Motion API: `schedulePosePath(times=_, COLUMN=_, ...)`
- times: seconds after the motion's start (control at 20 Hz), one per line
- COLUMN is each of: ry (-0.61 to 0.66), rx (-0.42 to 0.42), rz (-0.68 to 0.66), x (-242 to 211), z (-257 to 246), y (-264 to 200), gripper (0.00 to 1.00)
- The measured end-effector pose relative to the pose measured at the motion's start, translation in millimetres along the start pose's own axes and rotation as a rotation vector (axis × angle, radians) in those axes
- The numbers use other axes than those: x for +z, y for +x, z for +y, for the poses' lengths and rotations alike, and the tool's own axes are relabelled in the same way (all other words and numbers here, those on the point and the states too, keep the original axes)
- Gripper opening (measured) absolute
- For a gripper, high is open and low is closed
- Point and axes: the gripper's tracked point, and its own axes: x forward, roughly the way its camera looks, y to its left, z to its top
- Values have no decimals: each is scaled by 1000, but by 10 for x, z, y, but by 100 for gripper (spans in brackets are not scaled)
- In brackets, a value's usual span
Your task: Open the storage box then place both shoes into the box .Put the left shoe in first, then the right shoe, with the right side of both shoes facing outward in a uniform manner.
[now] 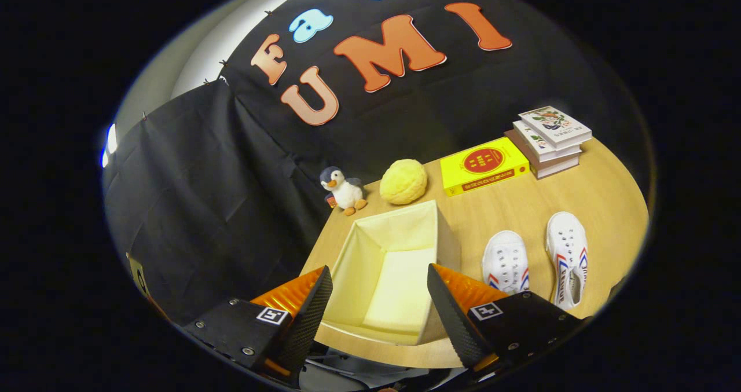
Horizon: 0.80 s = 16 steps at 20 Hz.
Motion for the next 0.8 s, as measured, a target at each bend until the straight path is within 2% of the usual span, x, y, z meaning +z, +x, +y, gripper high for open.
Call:
schedulePosePath(times=0.35, ry=65, rx=-152, rz=17, x=-4, z=-934, y=-162, gripper=98)
schedulePosePath(times=0.65, ry=73, rx=-248, rz=114, x=-264, z=-1550, y=-32, gripper=95)
schedulePosePath(times=0.75, ry=60, rx=-278, rz=169, x=-406, z=-1728, y=80, gripper=87)
schedulePosePath(times=0.8, ry=41, rx=-299, rz=208, x=-479, z=-1804, y=133, gripper=79)
